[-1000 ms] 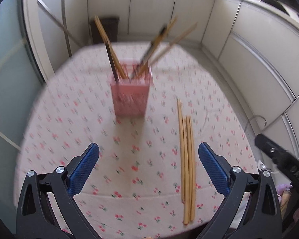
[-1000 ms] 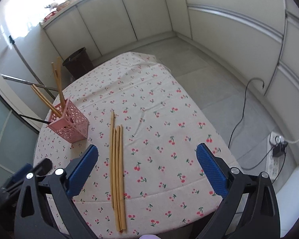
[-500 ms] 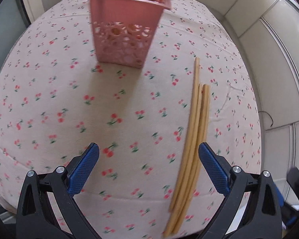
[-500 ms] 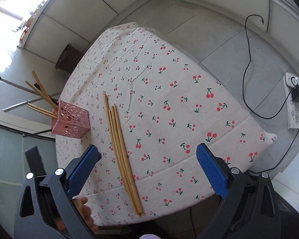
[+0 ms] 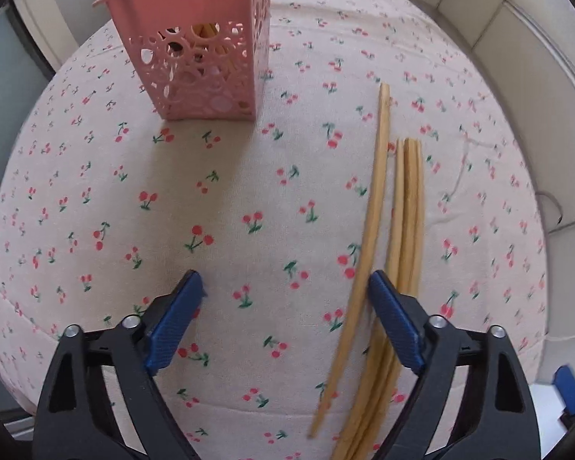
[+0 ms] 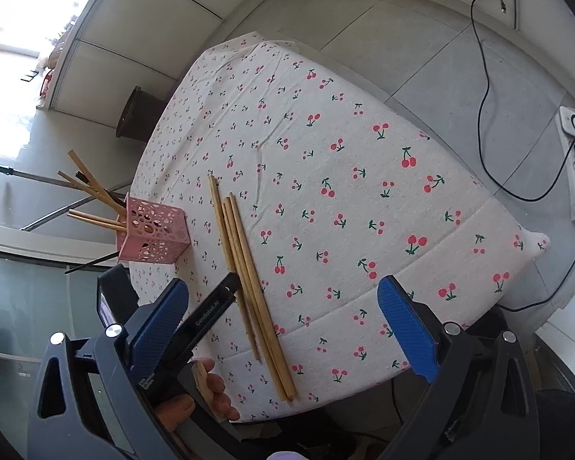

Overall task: Organize utensils
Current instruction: 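Move the left gripper to the wooden chopsticks and grasp one, then lift the chopstick with the left gripper while the right gripper grasps another wooden chopstick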

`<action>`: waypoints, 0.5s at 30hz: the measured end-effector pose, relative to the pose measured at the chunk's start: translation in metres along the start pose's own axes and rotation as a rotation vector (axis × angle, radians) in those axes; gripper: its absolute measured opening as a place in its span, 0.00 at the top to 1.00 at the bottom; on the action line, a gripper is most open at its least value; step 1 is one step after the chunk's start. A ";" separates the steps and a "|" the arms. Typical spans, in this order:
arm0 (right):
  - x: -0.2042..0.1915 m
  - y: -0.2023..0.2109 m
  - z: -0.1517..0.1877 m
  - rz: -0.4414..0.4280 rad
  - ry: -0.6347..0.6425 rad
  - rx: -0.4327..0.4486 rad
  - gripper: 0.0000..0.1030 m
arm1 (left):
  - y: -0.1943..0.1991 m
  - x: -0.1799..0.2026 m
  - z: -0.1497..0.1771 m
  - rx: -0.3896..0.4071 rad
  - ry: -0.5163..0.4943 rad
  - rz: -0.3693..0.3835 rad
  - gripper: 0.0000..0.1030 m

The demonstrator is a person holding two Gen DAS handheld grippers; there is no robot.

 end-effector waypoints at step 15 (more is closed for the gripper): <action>-0.004 -0.015 0.007 0.061 0.047 -0.019 0.07 | 0.030 0.009 0.064 0.075 -0.181 0.102 0.96</action>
Point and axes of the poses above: each gripper's, at about its wrist camera, not at the fingertips, and y roughly against the way its jaws point, x to its right, z to its underside, the point moved 3 cm from there along -y, roughly the way its jaws point, and after that the axes turned 9 degrees about -y, right-handed, at the moved point
